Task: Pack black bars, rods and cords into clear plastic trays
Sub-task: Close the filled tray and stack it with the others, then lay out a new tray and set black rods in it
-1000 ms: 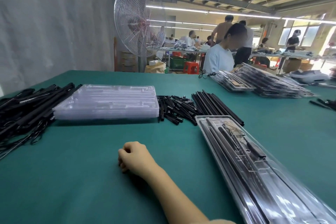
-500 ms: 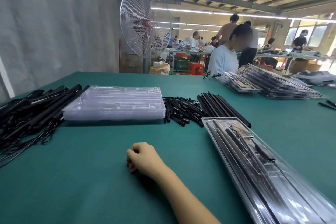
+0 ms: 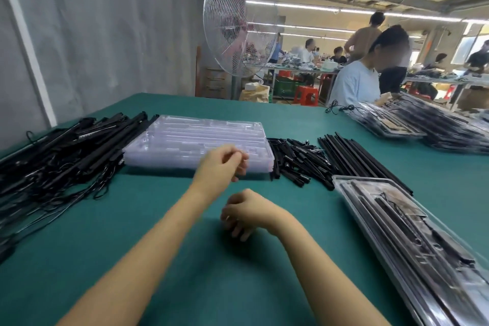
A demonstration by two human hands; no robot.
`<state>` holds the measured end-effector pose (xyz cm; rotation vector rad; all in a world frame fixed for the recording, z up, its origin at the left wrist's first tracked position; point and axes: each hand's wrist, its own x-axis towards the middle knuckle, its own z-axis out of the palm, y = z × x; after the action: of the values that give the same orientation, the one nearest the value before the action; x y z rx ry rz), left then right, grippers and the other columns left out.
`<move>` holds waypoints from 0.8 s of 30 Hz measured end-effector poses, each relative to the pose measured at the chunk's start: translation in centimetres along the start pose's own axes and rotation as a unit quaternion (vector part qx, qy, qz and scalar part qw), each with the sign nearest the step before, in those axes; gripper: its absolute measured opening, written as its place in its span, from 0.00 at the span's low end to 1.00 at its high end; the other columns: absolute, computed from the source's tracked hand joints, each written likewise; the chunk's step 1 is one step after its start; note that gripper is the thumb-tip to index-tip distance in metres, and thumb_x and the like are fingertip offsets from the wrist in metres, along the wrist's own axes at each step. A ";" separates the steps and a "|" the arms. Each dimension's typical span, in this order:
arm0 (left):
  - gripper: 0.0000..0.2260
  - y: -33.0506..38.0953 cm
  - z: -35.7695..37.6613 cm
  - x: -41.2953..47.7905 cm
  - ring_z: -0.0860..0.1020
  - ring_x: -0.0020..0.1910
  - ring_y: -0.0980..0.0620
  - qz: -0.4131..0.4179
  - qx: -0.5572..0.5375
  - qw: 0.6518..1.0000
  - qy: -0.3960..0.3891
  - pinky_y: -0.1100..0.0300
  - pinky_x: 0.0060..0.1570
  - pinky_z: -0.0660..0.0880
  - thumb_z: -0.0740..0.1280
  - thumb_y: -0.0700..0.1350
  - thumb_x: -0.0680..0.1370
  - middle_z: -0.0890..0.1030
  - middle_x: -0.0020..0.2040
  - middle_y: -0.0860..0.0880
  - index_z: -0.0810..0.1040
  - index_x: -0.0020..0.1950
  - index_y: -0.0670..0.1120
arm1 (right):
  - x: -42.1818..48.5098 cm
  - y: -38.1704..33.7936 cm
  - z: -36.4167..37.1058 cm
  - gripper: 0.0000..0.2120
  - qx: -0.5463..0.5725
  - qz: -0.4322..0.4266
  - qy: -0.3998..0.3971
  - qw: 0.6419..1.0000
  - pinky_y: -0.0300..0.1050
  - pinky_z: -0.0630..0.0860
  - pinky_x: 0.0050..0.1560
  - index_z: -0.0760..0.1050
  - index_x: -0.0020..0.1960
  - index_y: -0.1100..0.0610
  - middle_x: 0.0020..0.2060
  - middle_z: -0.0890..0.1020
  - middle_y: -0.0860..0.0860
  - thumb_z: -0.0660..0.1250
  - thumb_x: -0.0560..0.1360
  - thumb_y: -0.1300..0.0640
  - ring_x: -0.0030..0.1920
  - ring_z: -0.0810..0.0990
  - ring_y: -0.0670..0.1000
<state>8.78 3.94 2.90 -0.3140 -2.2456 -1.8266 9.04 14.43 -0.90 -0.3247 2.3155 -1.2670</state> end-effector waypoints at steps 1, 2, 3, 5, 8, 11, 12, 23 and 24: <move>0.11 -1.4 -2.0 1.4 0.78 0.40 0.51 0.013 0.081 0.995 0.064 0.59 0.42 0.73 0.57 0.35 0.79 0.81 0.42 0.48 0.78 0.47 0.45 | 0.4 -0.1 -0.3 0.02 0.004 -0.002 0.016 1.000 0.37 0.73 0.21 0.70 0.45 0.61 0.32 0.76 0.55 0.59 0.76 0.64 0.25 0.75 0.50; 0.10 -2.8 -3.7 2.3 0.77 0.45 0.49 0.019 0.160 0.982 0.098 0.59 0.46 0.72 0.58 0.36 0.79 0.81 0.48 0.47 0.78 0.52 0.44 | 1.0 -0.1 -0.7 0.03 0.013 -0.011 0.043 0.999 0.37 0.73 0.22 0.71 0.44 0.61 0.32 0.77 0.55 0.60 0.76 0.64 0.24 0.76 0.49; 0.11 -4.3 -4.9 3.0 0.76 0.51 0.49 0.024 0.233 0.967 0.101 0.59 0.51 0.71 0.58 0.37 0.79 0.80 0.53 0.47 0.78 0.57 0.45 | 1.6 -0.1 -1.1 0.04 0.018 -0.029 0.098 0.995 0.37 0.72 0.23 0.72 0.42 0.61 0.31 0.78 0.55 0.60 0.75 0.64 0.24 0.76 0.49; 0.13 -6.7 -6.7 4.4 0.72 0.61 0.48 0.053 0.350 0.931 0.086 0.56 0.61 0.67 0.60 0.40 0.80 0.78 0.60 0.49 0.76 0.63 0.46 | 3.1 0.4 -2.2 0.07 0.056 -0.061 0.231 0.969 0.38 0.72 0.25 0.73 0.39 0.60 0.31 0.79 0.53 0.59 0.75 0.63 0.24 0.75 0.49; 0.12 -8.4 -8.2 6.1 0.70 0.63 0.48 0.090 0.440 0.892 0.058 0.54 0.65 0.62 0.62 0.46 0.80 0.78 0.61 0.51 0.77 0.63 0.49 | 4.9 1.3 -3.4 0.06 0.089 -0.098 0.377 0.917 0.40 0.73 0.28 0.72 0.50 0.55 0.33 0.78 0.53 0.57 0.76 0.62 0.28 0.76 0.51; 0.09 -9.0 -7.7 7.2 0.72 0.58 0.49 0.082 0.472 0.877 0.031 0.56 0.58 0.63 0.63 0.47 0.80 0.79 0.58 0.53 0.78 0.58 0.50 | 6.5 2.4 -4.2 0.14 0.032 -0.099 0.418 0.903 0.46 0.74 0.36 0.68 0.60 0.51 0.31 0.73 0.49 0.57 0.76 0.62 0.33 0.76 0.56; 0.08 -9.0 -7.5 7.6 0.72 0.55 0.50 0.089 0.471 0.877 0.034 0.56 0.54 0.65 0.63 0.46 0.80 0.80 0.55 0.53 0.78 0.55 0.50 | 7.0 2.9 -4.3 0.15 0.005 -0.097 0.417 0.904 0.46 0.71 0.36 0.68 0.61 0.52 0.33 0.73 0.49 0.57 0.76 0.61 0.33 0.74 0.53; 0.05 -7.1 -8.3 11.3 0.76 0.42 0.54 -0.044 0.411 0.908 -0.073 0.59 0.45 0.73 0.65 0.42 0.75 0.79 0.39 0.54 0.79 0.42 0.49 | 8.1 4.1 -3.5 0.13 -0.201 -0.141 0.451 0.858 0.46 0.71 0.36 0.77 0.57 0.58 0.55 0.72 0.53 0.61 0.75 0.64 0.40 0.76 0.56; 0.06 -6.8 -8.3 11.6 0.76 0.41 0.55 -0.050 0.415 0.905 -0.082 0.60 0.43 0.72 0.65 0.41 0.75 0.78 0.39 0.55 0.80 0.42 0.49 | 8.1 4.1 -3.4 0.12 -0.215 -0.134 0.441 0.861 0.46 0.71 0.37 0.78 0.56 0.58 0.56 0.71 0.53 0.61 0.75 0.63 0.42 0.76 0.56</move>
<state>-3.97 -5.35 1.77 -0.1887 -2.9348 -0.7391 0.41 15.74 -5.14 -0.2367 3.4665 -1.1356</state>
